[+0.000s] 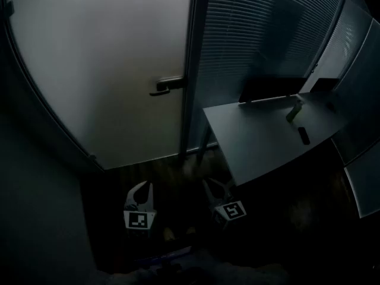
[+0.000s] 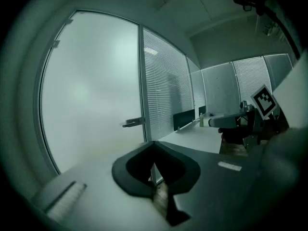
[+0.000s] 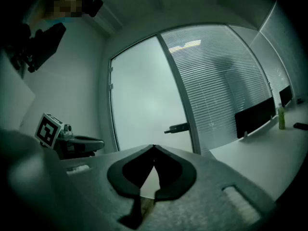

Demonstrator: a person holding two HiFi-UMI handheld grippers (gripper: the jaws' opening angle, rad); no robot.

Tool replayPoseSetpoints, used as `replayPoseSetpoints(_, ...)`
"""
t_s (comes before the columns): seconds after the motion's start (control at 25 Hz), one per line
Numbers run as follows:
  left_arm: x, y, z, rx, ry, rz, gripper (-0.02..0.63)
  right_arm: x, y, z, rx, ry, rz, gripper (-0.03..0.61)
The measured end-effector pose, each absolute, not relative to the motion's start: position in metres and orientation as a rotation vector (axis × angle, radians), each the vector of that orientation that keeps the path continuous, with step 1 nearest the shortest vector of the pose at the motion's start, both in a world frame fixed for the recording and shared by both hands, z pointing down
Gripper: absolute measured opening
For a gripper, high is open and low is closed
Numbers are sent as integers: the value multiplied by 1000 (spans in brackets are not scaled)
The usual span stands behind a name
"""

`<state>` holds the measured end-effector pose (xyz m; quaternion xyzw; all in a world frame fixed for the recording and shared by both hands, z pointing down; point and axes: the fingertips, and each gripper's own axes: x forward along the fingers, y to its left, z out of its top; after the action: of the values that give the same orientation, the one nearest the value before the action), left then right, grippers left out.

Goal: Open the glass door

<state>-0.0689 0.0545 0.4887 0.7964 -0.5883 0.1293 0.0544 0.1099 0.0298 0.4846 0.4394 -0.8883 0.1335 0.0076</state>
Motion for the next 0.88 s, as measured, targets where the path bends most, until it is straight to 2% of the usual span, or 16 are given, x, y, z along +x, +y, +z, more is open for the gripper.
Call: replayPoseSetpoints(0.88, -94, 54, 490, 2451, -1761, 382, 3, 96, 31, 485, 1472, -2744, 410, 2)
